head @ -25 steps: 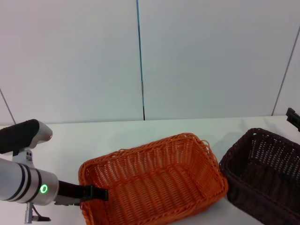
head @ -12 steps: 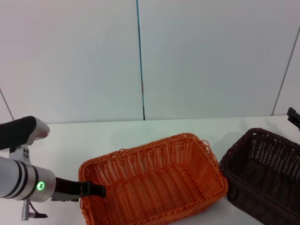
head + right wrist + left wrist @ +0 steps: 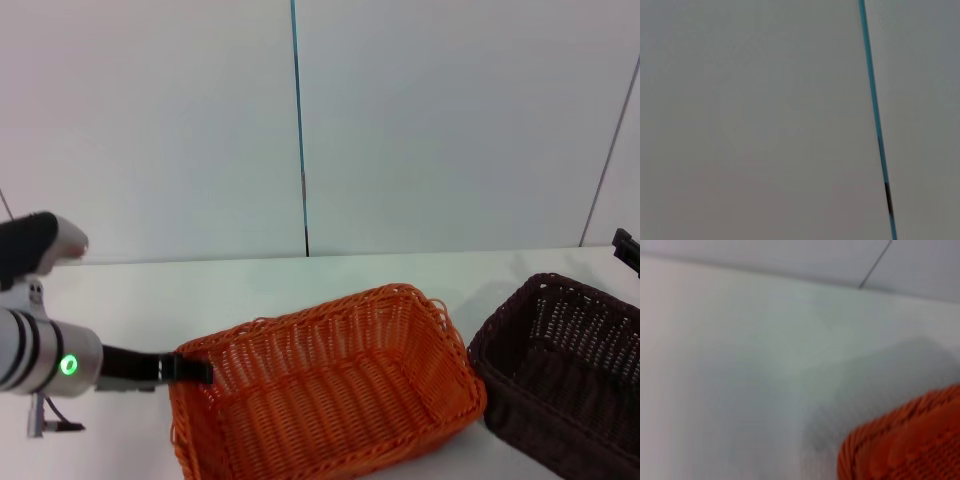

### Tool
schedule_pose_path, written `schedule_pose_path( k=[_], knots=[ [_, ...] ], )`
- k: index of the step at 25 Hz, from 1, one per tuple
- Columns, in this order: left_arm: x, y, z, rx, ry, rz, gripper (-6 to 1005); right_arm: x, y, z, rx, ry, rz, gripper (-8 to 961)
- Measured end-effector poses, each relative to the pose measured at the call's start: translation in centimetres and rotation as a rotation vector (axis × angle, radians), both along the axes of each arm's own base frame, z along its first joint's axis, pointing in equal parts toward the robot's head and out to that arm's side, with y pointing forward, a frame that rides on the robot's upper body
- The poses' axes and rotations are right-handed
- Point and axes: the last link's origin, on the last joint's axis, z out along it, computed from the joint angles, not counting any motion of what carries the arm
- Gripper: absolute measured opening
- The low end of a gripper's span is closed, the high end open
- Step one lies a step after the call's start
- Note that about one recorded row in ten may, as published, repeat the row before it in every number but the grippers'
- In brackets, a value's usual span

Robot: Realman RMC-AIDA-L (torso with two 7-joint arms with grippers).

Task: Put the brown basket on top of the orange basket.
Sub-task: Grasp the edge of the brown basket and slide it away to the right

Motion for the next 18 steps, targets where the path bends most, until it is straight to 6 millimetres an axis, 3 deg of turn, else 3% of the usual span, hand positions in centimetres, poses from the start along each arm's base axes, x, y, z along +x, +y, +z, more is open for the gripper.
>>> schedule_pose_path(
  k=[10, 18],
  knots=[
    [2.0, 1.2, 5.0, 0.172, 0.076, -0.149, 863, 0.0, 0.0, 0.0, -0.001, 0.000, 0.001, 758],
    [1.4, 2.4, 8.8, 0.504, 0.124, -0.318, 863, -0.5, -0.3, -0.1, 0.002, 0.018, 0.043, 758]
  ],
)
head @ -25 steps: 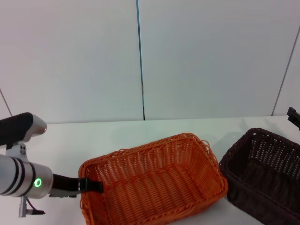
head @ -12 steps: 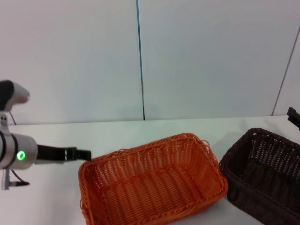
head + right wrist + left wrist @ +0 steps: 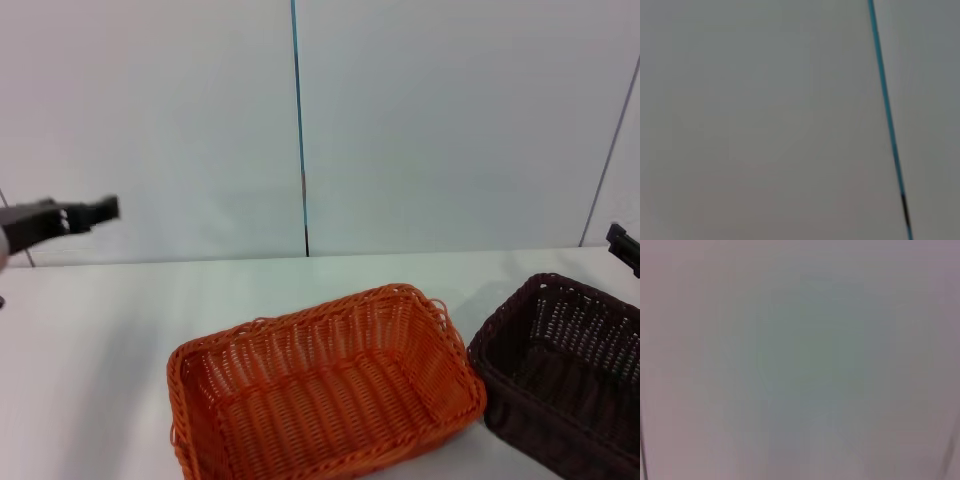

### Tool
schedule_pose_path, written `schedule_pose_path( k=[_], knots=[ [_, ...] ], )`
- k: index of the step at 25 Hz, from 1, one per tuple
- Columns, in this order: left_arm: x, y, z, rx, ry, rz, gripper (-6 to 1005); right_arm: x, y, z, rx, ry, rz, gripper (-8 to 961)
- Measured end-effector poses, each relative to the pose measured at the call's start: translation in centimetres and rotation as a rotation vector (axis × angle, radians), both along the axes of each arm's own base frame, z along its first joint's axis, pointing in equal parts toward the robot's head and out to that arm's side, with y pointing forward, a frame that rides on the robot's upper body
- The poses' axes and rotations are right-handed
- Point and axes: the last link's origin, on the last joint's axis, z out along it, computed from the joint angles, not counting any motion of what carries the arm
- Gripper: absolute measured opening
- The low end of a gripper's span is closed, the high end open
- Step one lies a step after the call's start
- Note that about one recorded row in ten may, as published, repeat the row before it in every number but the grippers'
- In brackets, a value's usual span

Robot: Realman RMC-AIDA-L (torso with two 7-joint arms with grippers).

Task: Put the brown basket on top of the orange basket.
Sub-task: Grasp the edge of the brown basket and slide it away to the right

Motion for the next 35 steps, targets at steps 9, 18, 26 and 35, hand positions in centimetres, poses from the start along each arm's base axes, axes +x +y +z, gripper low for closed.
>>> schedule_pose_path(
  k=[9, 18, 26, 35],
  knots=[
    [-3.6, -1.4, 3.7, 0.256, -0.343, -0.174, 862, -1.2, -0.7, 0.3, 0.021, 0.099, 0.103, 758],
    [-9.2, -4.4, 3.2, 0.063, -0.723, -0.149, 861, -1.7, -2.1, 2.1, 0.010, 0.296, 0.178, 758],
    [-10.1, -6.2, 3.6, -0.069, -0.628, -0.121, 861, -2.5, -3.5, 5.8, -0.059, 0.275, 0.181, 758],
    [-12.2, -8.2, 4.1, -0.011, -0.620, -0.072, 861, -4.3, -5.7, 10.9, -0.167, 0.176, -0.041, 758]
  ],
)
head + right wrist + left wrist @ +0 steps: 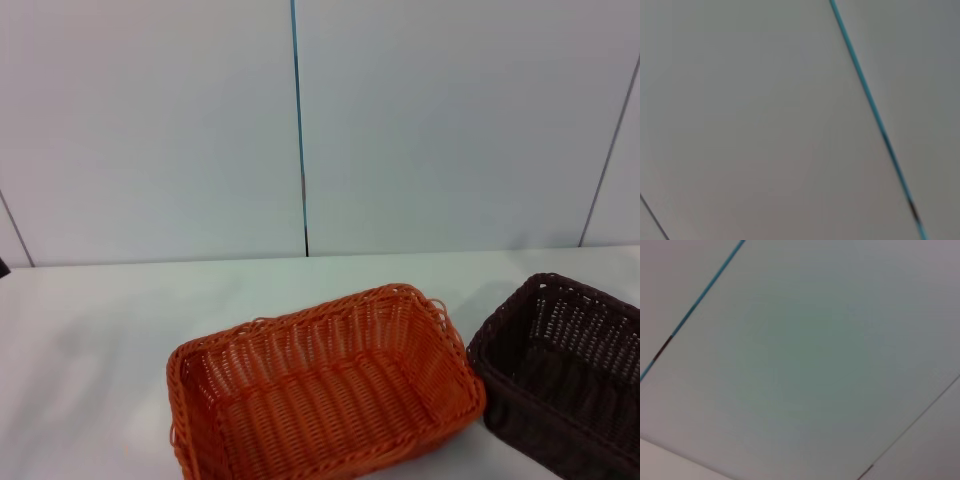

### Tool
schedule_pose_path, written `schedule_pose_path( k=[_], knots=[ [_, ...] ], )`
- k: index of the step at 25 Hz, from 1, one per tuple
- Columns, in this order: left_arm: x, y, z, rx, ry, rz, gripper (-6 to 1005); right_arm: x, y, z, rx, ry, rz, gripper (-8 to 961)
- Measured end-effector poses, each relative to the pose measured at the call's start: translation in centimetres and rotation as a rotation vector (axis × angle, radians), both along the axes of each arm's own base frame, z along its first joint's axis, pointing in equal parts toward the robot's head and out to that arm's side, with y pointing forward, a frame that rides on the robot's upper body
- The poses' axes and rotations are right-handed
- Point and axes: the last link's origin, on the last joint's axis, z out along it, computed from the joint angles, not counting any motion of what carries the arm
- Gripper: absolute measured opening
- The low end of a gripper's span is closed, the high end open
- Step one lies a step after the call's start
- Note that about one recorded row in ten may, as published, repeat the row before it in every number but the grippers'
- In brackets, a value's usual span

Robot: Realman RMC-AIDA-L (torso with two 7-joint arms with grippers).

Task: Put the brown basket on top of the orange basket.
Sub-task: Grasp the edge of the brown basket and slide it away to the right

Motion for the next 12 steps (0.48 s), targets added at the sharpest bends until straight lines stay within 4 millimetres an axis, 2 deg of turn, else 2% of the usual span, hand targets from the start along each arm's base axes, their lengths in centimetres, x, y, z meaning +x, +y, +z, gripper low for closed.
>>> schedule_pose_path(
  k=[5, 9, 12],
  knots=[
    [-0.4, -0.2, 0.0, 0.009, 0.016, 0.014, 861, -3.0, -0.8, 2.5, -0.129, -0.152, -0.165, 758],
    [-0.7, -0.4, 0.0, -0.011, 0.038, 0.026, 861, -3.5, -0.9, 3.0, -0.230, -0.167, -0.266, 758],
    [-0.9, -0.5, -0.1, -0.035, 0.066, 0.035, 861, -3.0, -1.0, 2.9, -0.318, -0.185, -0.350, 758]
  ],
)
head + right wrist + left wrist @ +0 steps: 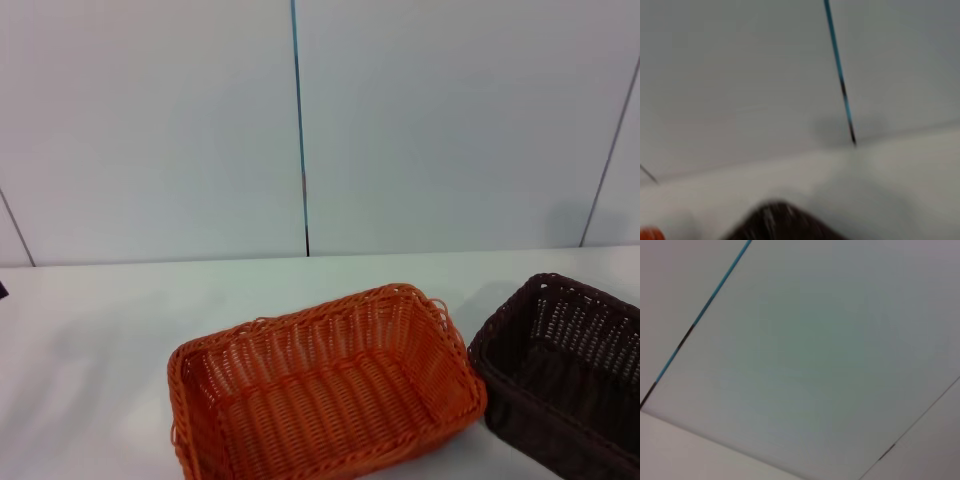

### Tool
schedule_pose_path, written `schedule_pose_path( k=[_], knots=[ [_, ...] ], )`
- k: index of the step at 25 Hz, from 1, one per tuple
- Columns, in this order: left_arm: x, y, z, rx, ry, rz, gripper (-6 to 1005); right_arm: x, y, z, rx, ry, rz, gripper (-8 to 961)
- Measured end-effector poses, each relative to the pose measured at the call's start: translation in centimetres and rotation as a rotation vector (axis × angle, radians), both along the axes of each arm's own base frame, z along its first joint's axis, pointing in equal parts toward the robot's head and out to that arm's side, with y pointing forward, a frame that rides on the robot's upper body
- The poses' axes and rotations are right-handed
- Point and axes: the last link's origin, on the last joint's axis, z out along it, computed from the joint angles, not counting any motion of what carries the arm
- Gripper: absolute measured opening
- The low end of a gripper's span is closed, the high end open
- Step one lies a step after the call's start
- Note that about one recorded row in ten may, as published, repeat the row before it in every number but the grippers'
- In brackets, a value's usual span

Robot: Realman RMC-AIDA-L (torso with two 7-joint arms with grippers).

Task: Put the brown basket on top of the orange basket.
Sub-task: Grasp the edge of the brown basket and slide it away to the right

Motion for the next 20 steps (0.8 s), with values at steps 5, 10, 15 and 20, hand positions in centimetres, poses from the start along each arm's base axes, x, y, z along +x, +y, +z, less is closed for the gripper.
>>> schedule_pose_path(
  k=[5, 10, 15, 20],
  knots=[
    [-0.5, -0.1, 0.2, -0.023, 0.039, 0.020, 860, 2.0, -0.5, -0.3, -0.110, -0.100, -0.156, 758],
    [-0.7, 0.1, 0.6, -0.034, 0.071, 0.031, 860, 3.7, -1.4, -0.2, -0.208, -0.183, -0.292, 758],
    [-0.8, 0.3, 1.0, -0.033, 0.098, 0.037, 860, 4.5, -2.3, -0.7, -0.248, -0.188, -0.333, 758],
    [-0.9, 0.4, 0.9, -0.043, 0.119, 0.042, 860, 5.9, -3.2, -2.4, -0.244, -0.171, -0.339, 758]
  ],
)
